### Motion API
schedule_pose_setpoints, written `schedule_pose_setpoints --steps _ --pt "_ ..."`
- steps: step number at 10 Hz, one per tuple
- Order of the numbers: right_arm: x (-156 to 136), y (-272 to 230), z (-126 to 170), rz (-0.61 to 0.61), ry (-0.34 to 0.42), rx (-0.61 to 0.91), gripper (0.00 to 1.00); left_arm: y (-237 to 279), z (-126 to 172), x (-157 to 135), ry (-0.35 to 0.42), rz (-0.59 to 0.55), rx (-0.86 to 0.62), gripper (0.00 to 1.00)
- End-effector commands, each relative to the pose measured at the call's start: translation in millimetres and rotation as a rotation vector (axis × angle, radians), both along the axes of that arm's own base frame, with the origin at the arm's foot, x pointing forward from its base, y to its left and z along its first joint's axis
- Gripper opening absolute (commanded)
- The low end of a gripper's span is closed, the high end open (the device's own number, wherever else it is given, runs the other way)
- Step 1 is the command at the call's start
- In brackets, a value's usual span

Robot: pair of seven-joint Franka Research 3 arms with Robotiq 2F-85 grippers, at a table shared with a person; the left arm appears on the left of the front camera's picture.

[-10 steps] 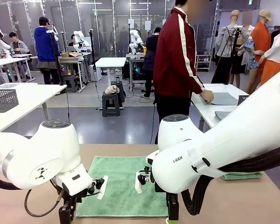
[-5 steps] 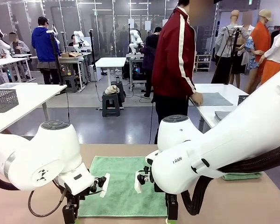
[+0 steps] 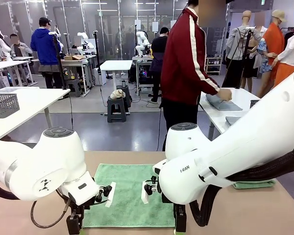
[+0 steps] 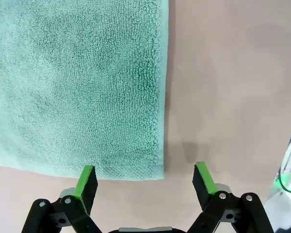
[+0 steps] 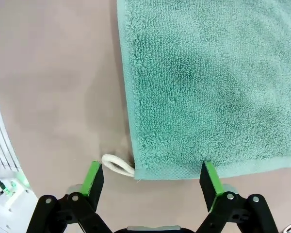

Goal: Fold the towels and place them in the basket.
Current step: When a person lays out a Towel with hook on the table, fold it in half twice.

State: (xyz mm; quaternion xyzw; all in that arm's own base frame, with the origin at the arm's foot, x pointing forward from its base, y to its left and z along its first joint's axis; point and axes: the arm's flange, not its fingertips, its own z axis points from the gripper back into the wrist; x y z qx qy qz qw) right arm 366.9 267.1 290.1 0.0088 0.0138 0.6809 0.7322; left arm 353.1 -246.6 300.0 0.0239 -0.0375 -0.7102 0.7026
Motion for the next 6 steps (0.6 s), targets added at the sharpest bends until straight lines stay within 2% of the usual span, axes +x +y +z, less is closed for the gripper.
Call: schedule_pose_setpoints --steps 1,2,3,4,5,6 --pt "4.3 1.0 -4.2 0.007 -0.005 0.026 0.88 -3.0 -7.0 2.9 -0.048 0.019 0.021 1.00" --pt "4.3 0.9 -3.9 0.007 -0.008 0.026 0.91 -3.2 -6.8 3.3 -0.050 0.021 0.024 1.00" --pt "4.6 -0.7 -3.4 0.005 -0.012 0.026 0.75 -3.4 -7.2 4.9 -0.051 0.026 0.029 0.95" --pt "4.6 -1.4 -3.9 0.002 -0.012 0.030 0.75 -3.9 -8.3 6.6 -0.050 0.031 0.037 0.81" --pt "4.8 -1.8 -3.9 0.002 -0.013 0.031 0.55 -6.7 -7.5 9.2 -0.050 0.034 0.041 0.76" --pt "4.8 -1.8 -4.1 0.003 -0.014 0.030 0.69 -7.6 -7.0 9.7 -0.057 0.036 0.045 0.61"
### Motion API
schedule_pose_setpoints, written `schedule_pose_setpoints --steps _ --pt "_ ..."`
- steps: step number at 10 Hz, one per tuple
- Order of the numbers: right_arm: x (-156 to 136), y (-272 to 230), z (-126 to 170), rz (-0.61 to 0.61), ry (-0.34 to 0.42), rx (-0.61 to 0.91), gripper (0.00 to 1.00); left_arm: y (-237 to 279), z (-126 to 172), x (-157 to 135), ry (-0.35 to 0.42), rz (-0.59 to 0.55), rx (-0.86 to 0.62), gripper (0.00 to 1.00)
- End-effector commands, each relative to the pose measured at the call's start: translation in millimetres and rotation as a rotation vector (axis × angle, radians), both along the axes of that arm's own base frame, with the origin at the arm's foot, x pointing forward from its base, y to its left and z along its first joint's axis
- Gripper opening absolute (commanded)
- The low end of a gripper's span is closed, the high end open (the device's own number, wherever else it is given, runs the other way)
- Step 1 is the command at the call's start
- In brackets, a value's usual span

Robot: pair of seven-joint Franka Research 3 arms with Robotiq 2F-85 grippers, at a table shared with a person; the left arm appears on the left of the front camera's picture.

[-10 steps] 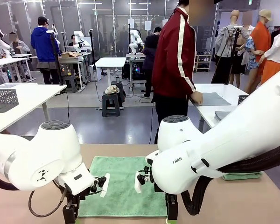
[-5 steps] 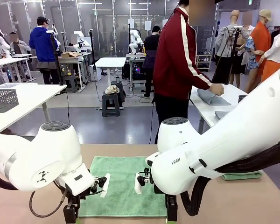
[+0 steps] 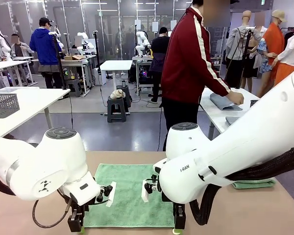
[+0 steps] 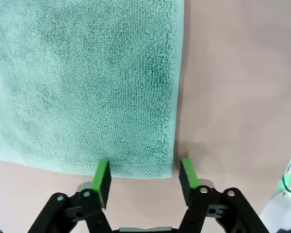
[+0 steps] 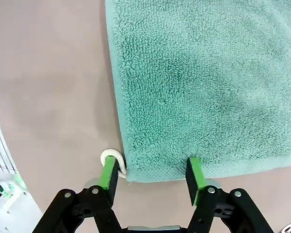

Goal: Fold the towels and place them in the basket.
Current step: When a person lays out a Towel with hook on the table, fold it in half twice.

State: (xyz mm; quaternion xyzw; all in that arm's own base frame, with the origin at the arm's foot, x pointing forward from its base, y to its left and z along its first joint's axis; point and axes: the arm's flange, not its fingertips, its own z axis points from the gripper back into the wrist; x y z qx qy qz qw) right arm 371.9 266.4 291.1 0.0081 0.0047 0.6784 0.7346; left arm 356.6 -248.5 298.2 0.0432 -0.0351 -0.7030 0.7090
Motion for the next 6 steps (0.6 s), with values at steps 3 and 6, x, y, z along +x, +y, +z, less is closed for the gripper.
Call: schedule_pose_setpoints --steps 3,6 --pt "0.3 -1.7 -3.0 0.011 -0.004 0.016 0.15 -7.7 -3.6 8.2 -0.040 0.013 0.014 0.36" --pt "0.8 -1.8 -2.1 0.013 -0.001 0.017 0.09 -8.6 -1.7 9.4 -0.035 0.011 0.012 0.02"
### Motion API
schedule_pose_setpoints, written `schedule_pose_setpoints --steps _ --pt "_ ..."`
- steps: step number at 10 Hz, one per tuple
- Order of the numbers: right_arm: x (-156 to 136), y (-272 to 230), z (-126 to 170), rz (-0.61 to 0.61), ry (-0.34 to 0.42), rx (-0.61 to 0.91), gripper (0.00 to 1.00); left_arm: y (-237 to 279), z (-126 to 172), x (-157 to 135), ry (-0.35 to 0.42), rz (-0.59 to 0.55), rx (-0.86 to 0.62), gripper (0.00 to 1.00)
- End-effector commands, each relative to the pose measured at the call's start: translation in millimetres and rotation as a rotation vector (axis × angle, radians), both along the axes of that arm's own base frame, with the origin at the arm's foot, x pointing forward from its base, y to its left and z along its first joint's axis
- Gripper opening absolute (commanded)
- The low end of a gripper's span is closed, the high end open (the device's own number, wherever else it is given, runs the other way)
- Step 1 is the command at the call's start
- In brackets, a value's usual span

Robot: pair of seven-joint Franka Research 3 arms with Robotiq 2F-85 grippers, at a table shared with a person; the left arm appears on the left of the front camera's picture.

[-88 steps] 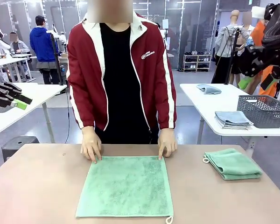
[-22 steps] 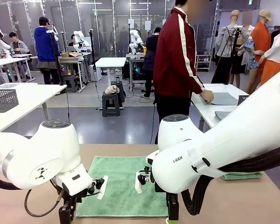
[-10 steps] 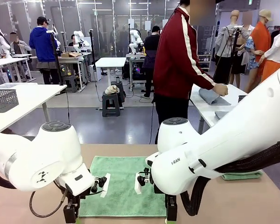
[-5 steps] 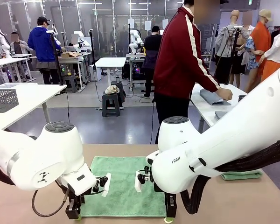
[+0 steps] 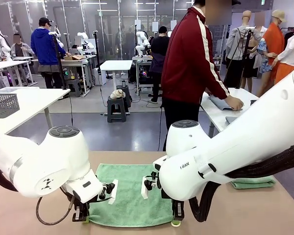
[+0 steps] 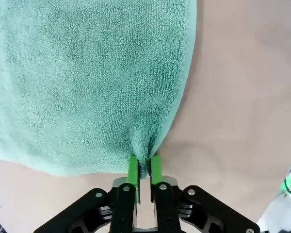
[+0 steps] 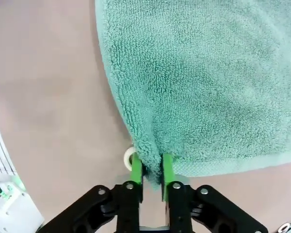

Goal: Fold the towels and place them in the basket.
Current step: When a person lays out a Towel with hook on the table, fold it in half twice.

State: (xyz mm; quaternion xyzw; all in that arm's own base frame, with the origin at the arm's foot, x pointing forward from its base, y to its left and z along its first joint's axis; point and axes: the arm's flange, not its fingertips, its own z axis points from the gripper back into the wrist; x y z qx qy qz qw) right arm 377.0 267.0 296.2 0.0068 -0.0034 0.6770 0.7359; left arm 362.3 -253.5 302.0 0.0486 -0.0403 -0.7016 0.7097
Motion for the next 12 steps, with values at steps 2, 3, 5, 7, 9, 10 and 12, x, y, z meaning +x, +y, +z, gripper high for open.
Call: schedule_pose_setpoints --steps 2,3,5,7,9,10,12 --pt "-4 -2 -1 0.024 0.019 0.006 0.00 -6 1 4 0.006 -0.009 -0.007 0.00" --pt "-4 -2 2 0.029 0.019 0.005 0.00 -7 5 6 0.007 -0.012 -0.011 0.00" --pt "-4 0 7 0.037 0.019 0.006 0.00 -7 13 7 0.014 -0.017 -0.009 0.00" --pt "-5 1 10 0.038 0.019 0.010 0.00 -6 19 6 0.025 -0.016 -0.014 0.00" --pt "-8 2 16 0.040 0.004 -0.003 0.00 -6 25 4 0.033 -0.004 -0.017 0.00" --pt "-9 3 18 0.035 -0.006 -0.010 0.00 -5 27 3 0.024 0.003 -0.021 0.00" --pt "-5 3 12 0.025 -0.005 -0.005 0.00 -6 15 5 0.000 0.007 -0.014 0.00"
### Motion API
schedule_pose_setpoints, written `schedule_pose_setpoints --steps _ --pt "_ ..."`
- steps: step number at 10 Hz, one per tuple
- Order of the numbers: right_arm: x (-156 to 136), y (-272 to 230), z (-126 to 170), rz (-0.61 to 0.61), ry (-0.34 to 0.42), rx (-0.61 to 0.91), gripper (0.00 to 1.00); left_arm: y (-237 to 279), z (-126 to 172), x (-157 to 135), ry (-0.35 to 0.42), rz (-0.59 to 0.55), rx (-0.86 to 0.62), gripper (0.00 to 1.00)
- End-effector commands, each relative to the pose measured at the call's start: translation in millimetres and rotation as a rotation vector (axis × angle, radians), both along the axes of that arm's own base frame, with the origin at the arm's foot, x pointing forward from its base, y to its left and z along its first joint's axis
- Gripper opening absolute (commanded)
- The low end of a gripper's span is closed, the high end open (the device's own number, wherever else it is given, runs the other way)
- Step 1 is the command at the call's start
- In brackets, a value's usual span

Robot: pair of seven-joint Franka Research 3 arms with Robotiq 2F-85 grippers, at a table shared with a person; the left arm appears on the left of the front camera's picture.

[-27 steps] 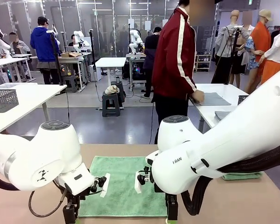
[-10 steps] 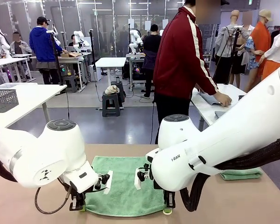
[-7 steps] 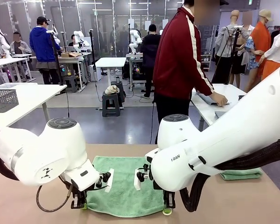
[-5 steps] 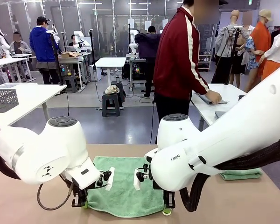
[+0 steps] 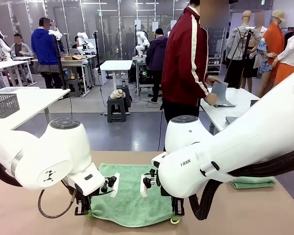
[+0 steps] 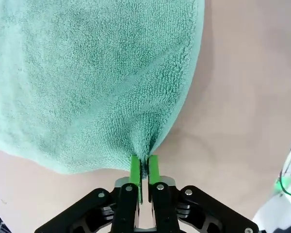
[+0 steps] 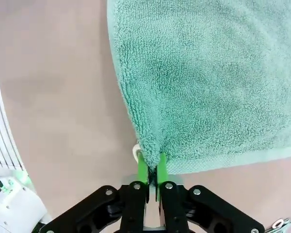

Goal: Fold the towels and place them in the basket.
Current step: When a person lays out a Towel with hook on the table, fold it in half twice.

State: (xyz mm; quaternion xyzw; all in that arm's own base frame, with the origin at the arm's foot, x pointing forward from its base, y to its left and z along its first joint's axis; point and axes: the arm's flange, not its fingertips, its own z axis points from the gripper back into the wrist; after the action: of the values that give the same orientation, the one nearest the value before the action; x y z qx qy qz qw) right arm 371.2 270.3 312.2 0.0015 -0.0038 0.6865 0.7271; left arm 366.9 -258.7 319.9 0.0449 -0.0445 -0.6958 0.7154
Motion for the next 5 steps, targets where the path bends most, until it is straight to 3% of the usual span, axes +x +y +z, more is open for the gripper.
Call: schedule_pose_setpoints --steps 1,4,5 --pt "0.9 0.2 -4.2 -0.001 0.003 0.002 0.00 -0.9 -3.3 0.6 0.001 -0.008 -0.002 0.00" --pt "0.9 0.2 -4.2 -0.001 0.003 0.002 0.00 -0.9 -3.3 0.6 0.001 -0.008 -0.002 0.00" --pt "-0.2 -0.2 -1.1 0.000 0.002 -0.001 0.08 -0.9 -3.3 0.6 0.001 -0.008 -0.002 0.00"
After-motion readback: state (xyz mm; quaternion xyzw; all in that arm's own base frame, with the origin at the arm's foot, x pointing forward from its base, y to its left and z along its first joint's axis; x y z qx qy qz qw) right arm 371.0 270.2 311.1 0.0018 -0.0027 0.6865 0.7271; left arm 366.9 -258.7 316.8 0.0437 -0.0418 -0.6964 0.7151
